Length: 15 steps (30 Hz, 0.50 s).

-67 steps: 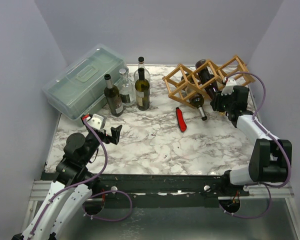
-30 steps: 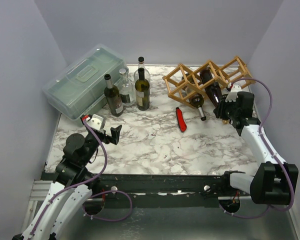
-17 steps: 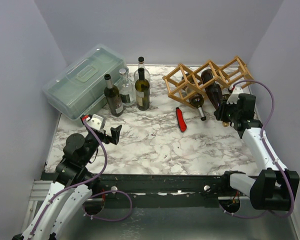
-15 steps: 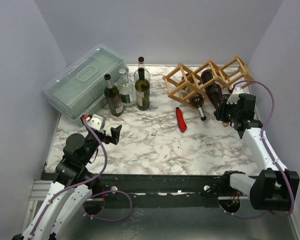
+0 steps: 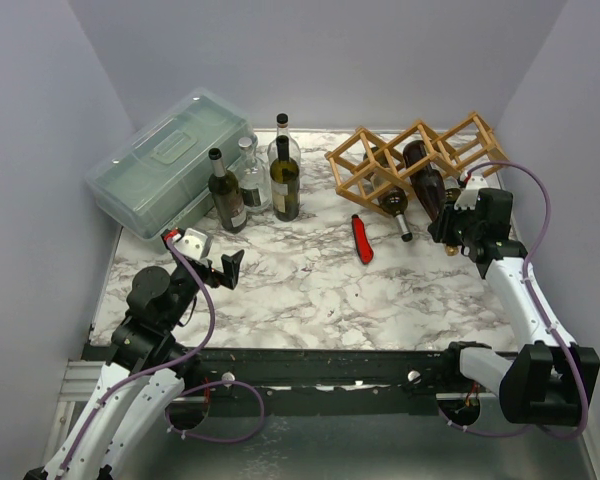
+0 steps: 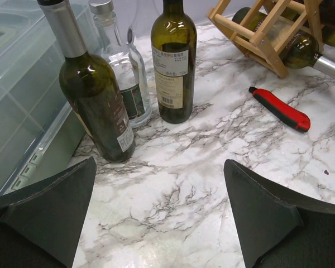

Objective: Take the wine bottle off the wine rack
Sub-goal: Pick up the wine bottle from the wine rack.

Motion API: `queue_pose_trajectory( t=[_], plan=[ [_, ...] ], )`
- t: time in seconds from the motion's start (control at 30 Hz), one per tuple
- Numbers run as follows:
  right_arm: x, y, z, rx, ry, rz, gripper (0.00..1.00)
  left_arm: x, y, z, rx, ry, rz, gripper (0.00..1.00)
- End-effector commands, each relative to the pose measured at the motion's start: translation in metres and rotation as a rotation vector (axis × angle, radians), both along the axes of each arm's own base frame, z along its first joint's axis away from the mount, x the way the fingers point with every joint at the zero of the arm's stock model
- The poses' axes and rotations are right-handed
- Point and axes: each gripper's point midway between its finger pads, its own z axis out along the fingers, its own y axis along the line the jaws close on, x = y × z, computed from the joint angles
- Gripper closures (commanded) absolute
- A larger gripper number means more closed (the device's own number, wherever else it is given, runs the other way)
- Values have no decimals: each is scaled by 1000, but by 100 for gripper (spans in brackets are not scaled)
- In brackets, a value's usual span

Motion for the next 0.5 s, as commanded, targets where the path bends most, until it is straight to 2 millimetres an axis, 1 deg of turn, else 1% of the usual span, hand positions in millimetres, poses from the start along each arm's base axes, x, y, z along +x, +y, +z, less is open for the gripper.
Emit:
queue_pose_trajectory(
  t=[0.0,0.2,0.37,0.4,0.47],
  plan=[
    [23,9,75,13,-254,57,100,2,-2,-1,-4,-4,-8,1],
    [19,8,63,-17,-239,83,100,-4,-15,2,-29,-3,-84,1],
    [18,11,65,-17,-241,103,100,-8,-29,6,-51,-3,-160,1],
    [18,12,65,-16,-243,107,100,-10,-32,7,-79,10,-171,1],
    [18,13,59,-24,-235,122,100,-11,-34,9,-88,10,-186,1]
  ],
)
